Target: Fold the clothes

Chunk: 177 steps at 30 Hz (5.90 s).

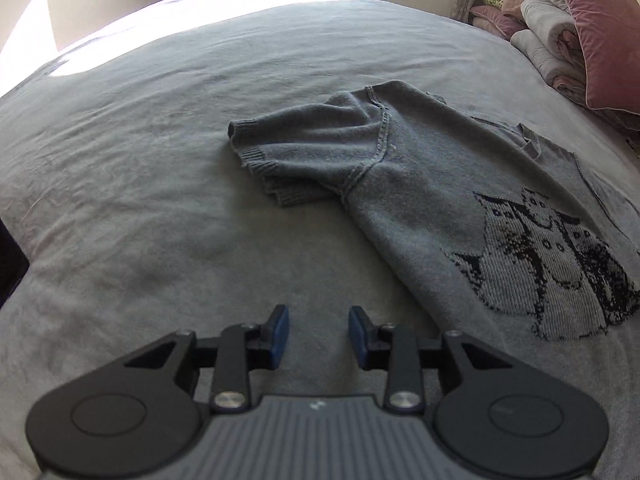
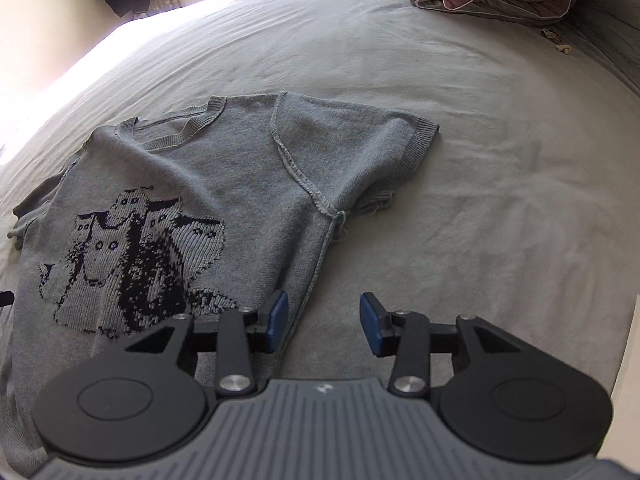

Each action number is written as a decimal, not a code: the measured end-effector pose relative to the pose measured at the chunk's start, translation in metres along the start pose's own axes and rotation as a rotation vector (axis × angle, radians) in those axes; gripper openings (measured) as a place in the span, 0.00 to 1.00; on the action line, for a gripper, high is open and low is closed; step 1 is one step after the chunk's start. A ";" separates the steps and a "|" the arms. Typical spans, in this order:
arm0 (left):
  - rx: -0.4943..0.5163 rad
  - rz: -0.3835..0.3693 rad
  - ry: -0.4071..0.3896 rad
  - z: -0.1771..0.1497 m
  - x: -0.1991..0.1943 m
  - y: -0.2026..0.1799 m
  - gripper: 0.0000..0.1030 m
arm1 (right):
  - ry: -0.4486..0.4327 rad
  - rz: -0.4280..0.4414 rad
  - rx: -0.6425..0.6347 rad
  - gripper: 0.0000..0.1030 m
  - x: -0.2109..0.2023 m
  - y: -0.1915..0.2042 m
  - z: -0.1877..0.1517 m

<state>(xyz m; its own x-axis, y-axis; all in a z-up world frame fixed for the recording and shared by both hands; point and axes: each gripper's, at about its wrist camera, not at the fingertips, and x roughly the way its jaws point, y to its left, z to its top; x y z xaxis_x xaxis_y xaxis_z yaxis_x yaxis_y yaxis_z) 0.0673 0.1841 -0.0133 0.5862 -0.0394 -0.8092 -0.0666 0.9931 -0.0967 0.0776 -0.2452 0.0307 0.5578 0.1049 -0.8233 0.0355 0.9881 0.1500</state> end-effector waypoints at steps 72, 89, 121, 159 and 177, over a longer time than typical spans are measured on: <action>-0.285 -0.207 -0.066 -0.173 -0.108 0.030 0.39 | -0.135 0.345 0.243 0.12 -0.072 0.031 -0.196; -0.239 -0.293 -0.116 -0.154 -0.160 0.032 0.05 | -0.224 0.353 0.307 0.08 -0.147 -0.037 -0.184; -0.018 -0.135 -0.084 -0.125 -0.116 0.028 0.48 | -0.042 0.248 0.130 0.46 -0.096 -0.021 -0.160; -0.528 -0.158 -0.378 0.047 0.047 0.062 0.06 | -0.264 0.257 0.426 0.46 0.035 -0.078 -0.017; -0.424 -0.033 -0.319 0.046 0.062 0.049 0.10 | -0.370 0.303 0.790 0.12 0.072 -0.116 -0.004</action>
<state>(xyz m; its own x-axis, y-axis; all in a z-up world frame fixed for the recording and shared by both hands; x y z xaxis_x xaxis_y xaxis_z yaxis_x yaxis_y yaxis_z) 0.1372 0.2350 -0.0414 0.8053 0.0314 -0.5920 -0.3261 0.8574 -0.3981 0.1107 -0.3520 -0.0482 0.8603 0.1690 -0.4810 0.3247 0.5457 0.7725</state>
